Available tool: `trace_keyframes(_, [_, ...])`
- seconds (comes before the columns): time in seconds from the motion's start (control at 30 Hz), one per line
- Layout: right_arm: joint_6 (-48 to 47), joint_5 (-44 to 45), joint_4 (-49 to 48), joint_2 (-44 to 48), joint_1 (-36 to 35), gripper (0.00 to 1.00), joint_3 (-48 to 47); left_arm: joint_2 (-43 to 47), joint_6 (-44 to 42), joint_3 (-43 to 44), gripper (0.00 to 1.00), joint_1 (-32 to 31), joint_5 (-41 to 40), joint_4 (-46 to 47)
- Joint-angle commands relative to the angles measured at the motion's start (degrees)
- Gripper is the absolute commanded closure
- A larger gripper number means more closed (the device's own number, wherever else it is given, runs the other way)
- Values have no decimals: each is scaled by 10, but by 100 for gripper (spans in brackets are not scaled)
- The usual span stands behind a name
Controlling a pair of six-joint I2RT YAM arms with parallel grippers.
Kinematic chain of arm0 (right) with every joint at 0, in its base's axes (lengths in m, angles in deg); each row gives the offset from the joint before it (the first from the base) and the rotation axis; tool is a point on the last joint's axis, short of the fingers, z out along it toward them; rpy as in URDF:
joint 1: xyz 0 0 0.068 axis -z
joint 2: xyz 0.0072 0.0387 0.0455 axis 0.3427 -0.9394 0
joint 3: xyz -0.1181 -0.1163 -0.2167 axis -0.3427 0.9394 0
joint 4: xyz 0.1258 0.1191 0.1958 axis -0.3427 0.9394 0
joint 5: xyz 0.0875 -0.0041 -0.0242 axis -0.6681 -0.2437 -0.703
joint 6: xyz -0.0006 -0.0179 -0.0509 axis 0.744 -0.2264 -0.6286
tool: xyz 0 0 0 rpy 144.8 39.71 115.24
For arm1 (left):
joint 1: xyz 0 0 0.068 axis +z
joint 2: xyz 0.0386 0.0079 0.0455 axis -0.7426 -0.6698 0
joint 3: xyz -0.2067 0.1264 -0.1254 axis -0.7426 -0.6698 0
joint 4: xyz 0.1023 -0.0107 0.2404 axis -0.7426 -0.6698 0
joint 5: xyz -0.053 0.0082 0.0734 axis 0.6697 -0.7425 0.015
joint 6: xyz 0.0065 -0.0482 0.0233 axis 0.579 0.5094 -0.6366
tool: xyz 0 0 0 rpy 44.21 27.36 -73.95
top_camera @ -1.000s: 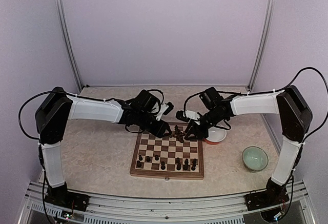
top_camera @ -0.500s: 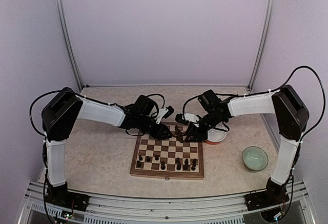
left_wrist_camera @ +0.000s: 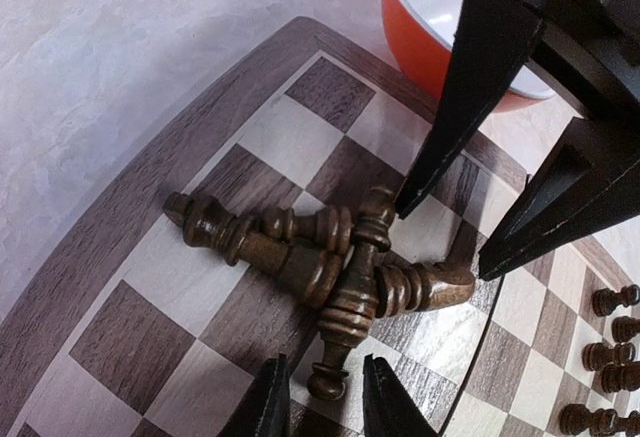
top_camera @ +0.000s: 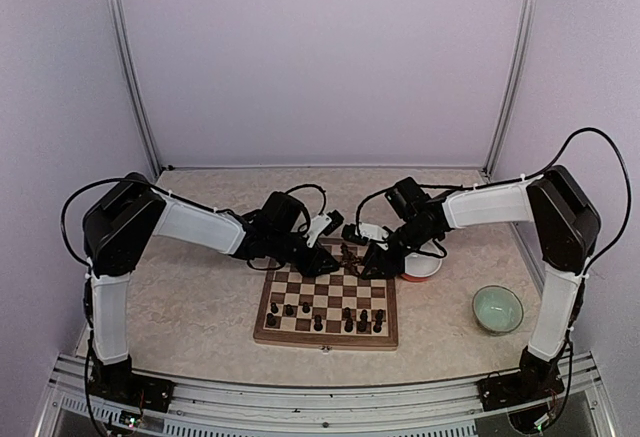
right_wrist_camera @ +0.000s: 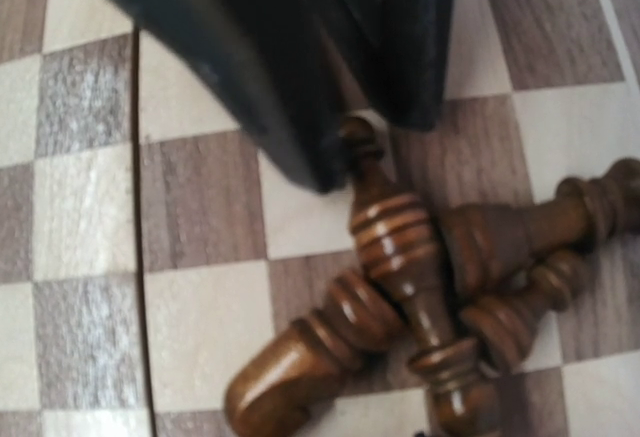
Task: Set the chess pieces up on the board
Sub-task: Pick up the chess pile from the chessboard.
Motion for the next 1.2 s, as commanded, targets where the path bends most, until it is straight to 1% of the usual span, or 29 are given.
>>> trace_keyframes(0.0, [1, -3, -7, -8, -6, 61, -10, 4, -19, -31, 72, -14, -16, -6])
trace_keyframes(0.17, [2, -4, -6, -10, -6, 61, -10, -2, -26, -30, 73, -22, -38, -5])
trace_keyframes(0.33, [4, -4, -5, -9, -6, 61, -10, -11, -48, -25, 74, -42, -82, -12])
trace_keyframes(0.5, [4, -6, -5, -10, -6, 62, -9, -22, -71, -22, 80, -54, -125, -29])
trace_keyframes(0.67, [6, -9, -4, -9, -6, 62, -9, -7, -88, -38, 86, -57, -155, -40])
trace_keyframes(0.73, [5, -10, -4, -8, -6, 62, -9, 4, -93, -46, 90, -60, -164, -43])
trace_keyframes(0.83, [4, -9, -4, -6, -6, 62, -9, 24, -94, -53, 94, -61, -168, -49])
trace_keyframes(0.93, [4, -11, -3, 0, -6, 62, -8, 47, -82, -50, 95, -61, -156, -53])
trace_keyframes(1.07, [7, -19, 6, 17, -6, 62, -11, 76, -47, -17, 96, -60, -122, -108])
trace_keyframes(1.17, [7, -22, 11, 49, -6, 62, -15, 84, -12, 16, 96, -55, -84, -153])
